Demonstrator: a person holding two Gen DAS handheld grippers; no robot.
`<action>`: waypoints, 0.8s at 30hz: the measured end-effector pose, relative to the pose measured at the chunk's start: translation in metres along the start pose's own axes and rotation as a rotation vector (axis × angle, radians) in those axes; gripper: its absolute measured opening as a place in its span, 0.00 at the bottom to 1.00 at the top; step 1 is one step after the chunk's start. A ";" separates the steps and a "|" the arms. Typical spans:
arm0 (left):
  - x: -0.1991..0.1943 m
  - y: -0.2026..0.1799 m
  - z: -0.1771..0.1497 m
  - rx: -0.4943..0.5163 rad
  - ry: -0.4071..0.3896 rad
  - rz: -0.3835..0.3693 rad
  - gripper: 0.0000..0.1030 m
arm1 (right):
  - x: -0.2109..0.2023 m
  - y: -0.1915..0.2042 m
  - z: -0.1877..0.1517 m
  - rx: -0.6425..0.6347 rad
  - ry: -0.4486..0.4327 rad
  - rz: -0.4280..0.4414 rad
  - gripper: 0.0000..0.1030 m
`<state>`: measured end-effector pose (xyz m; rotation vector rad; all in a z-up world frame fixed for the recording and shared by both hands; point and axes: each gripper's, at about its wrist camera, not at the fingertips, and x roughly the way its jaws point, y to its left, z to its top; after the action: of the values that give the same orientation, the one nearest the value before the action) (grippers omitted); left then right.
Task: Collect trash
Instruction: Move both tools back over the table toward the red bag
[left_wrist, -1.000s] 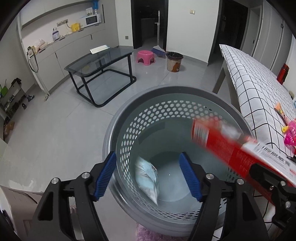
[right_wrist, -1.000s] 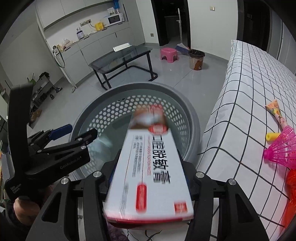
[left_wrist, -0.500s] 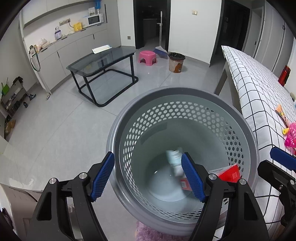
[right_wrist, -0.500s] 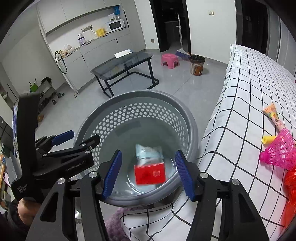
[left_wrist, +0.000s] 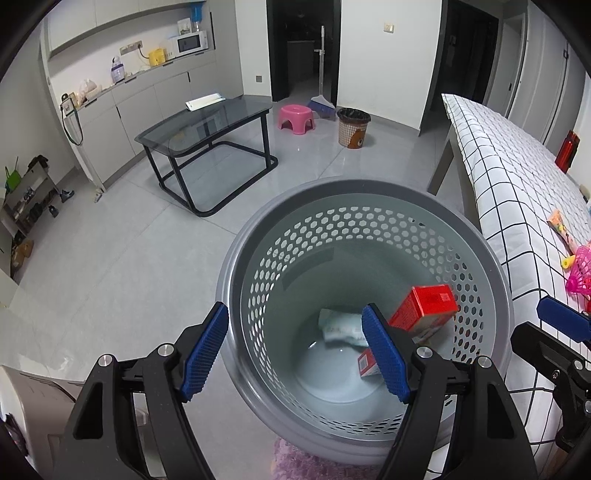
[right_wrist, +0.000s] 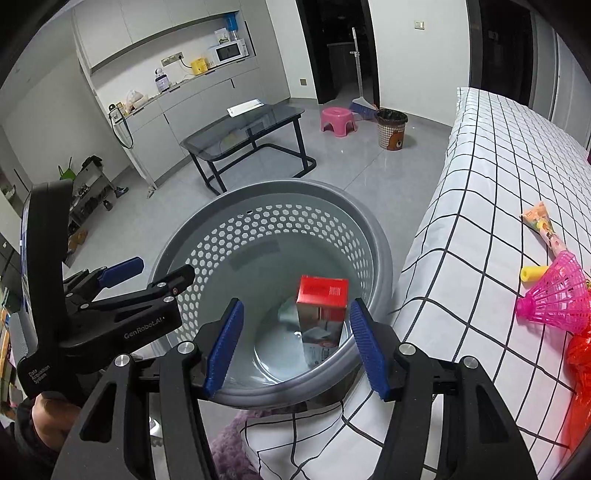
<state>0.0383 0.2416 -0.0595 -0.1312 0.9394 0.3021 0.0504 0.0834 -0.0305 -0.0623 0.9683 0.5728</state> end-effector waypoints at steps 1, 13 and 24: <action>-0.001 0.000 0.000 0.000 -0.001 -0.001 0.71 | -0.001 -0.001 -0.001 0.002 -0.002 -0.002 0.56; -0.012 -0.015 -0.003 0.020 -0.017 -0.021 0.75 | -0.019 -0.018 -0.016 0.044 -0.028 -0.031 0.56; -0.033 -0.061 -0.006 0.084 -0.048 -0.084 0.78 | -0.071 -0.058 -0.047 0.141 -0.102 -0.114 0.59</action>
<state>0.0344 0.1760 -0.0379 -0.0860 0.8948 0.1871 0.0126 -0.0105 -0.0131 0.0374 0.8972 0.3985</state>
